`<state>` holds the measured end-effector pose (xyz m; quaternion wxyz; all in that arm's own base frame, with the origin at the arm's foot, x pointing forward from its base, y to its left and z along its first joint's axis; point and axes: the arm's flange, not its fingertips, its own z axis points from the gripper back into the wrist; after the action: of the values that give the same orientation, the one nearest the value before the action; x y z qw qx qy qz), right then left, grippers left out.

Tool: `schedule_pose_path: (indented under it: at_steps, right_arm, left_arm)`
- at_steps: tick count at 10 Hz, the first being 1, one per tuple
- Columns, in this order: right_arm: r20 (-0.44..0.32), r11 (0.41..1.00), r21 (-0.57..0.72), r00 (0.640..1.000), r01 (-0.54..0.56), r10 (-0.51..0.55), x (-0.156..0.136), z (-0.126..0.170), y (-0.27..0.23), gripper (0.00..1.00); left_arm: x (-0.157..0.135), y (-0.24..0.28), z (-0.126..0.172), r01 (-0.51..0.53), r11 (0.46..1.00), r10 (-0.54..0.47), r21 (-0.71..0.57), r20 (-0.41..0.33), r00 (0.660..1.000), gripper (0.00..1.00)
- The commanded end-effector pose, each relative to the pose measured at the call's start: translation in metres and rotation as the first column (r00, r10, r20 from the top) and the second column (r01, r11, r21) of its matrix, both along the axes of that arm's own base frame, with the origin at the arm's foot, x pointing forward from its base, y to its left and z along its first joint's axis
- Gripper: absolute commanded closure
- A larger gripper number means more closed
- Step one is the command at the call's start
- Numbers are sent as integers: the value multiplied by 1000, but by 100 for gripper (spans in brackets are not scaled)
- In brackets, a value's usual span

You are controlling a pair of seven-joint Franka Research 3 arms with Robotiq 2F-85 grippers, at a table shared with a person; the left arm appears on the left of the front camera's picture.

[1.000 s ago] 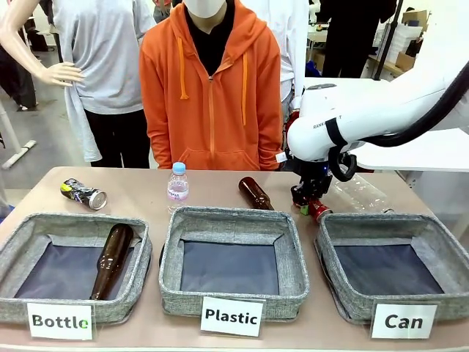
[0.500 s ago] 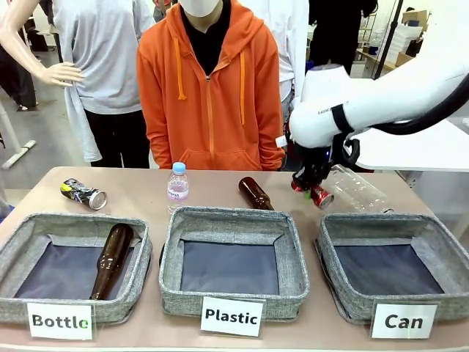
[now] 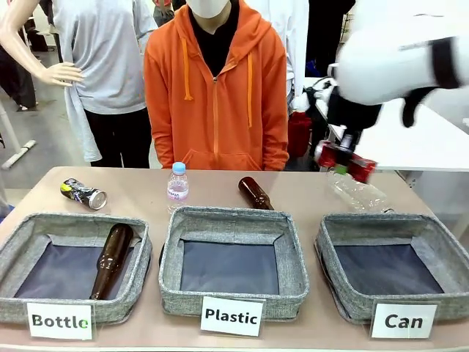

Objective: Sort the can waste into the basket.
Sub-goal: Pick up the can waste from the table and place it in the right Fabric basket.

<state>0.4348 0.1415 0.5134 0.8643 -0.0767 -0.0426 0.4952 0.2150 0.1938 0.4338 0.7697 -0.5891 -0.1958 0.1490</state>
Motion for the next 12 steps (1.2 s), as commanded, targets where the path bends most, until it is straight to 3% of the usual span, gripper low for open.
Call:
schedule_pose_path:
  at_steps: [1, 3, 4, 8, 9, 10, 11, 12]
  right_arm:
    - [-11, 954, -101, 959, -283, 283, -51, -22, -50, 100]
    - [27, 928, 37, 929, -370, 369, -67, -48, -98, 100]
    - [36, 924, 126, 933, -360, 358, -65, -58, -113, 100]
    - [30, 933, 153, 945, -327, 326, -55, -66, -122, 100]
    - [36, 934, 153, 946, -323, 321, -54, -68, -123, 34]
    - [57, 935, 133, 945, -328, 323, -56, -70, -123, 12]
    - [61, 937, 123, 945, -327, 322, -57, -71, -122, 0]
    - [65, 940, 114, 946, -322, 317, -56, -71, -122, 0]
  left_arm:
    - [-2, 2, 3, 14, 1000, -14, -6, -11, 1000, 0]
    - [-2, 2, 3, 14, 1000, -14, -6, -11, 1000, 0]
    - [-2, 2, 3, 14, 1000, -14, -6, -11, 1000, 0]
    - [-2, 2, 3, 14, 1000, -14, -6, -11, 1000, 0]
    - [-2, 2, 3, 14, 1000, -14, -6, -11, 1000, 0]
    - [-2, 2, 3, 14, 1000, -14, -6, -11, 1000, 0]
    - [-2, 2, 3, 14, 1000, -14, -6, -11, 1000, 0]
    - [-2, 2, 3, 14, 1000, -14, -6, -11, 1000, 0]
